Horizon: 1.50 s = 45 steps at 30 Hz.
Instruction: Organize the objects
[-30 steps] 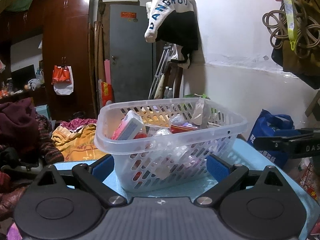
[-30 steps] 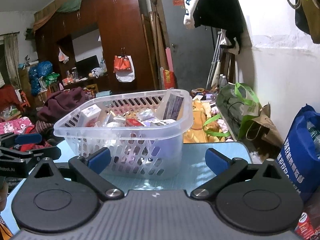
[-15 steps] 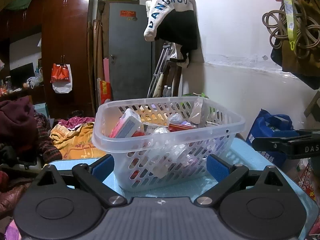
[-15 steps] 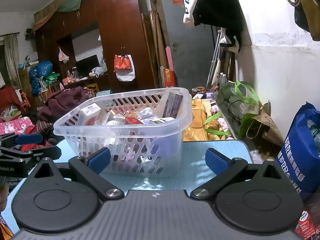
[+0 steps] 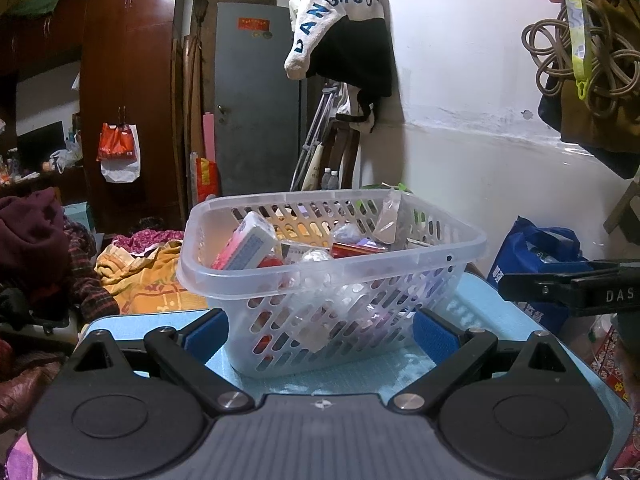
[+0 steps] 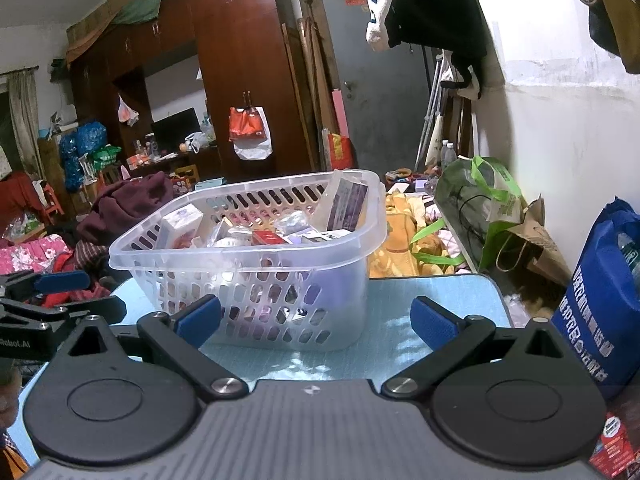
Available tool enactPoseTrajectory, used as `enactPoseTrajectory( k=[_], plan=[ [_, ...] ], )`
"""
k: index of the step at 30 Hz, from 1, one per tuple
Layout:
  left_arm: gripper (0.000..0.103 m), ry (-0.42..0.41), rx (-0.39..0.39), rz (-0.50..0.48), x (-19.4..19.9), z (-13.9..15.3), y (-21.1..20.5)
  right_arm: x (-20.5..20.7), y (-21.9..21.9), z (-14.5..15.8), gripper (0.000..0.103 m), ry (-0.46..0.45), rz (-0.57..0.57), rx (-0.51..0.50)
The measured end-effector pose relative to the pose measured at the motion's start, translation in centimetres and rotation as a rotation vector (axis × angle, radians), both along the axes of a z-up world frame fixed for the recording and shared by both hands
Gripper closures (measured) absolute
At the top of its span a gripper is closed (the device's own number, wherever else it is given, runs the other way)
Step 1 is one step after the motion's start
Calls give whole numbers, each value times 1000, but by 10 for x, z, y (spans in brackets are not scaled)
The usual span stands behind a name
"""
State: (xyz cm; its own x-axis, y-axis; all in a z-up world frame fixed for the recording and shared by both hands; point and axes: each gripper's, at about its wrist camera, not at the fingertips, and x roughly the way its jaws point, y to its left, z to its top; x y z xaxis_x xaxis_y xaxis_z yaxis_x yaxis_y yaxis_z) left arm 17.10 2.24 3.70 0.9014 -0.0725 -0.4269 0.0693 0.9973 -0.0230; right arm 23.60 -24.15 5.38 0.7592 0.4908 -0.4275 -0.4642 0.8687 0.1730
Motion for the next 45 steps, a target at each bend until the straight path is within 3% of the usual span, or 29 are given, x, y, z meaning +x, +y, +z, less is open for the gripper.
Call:
enactPoseTrajectory(
  k=[45],
  plan=[
    [3, 3, 5, 6, 2, -1, -5, 1, 0, -4, 0, -6, -4, -40]
  ],
)
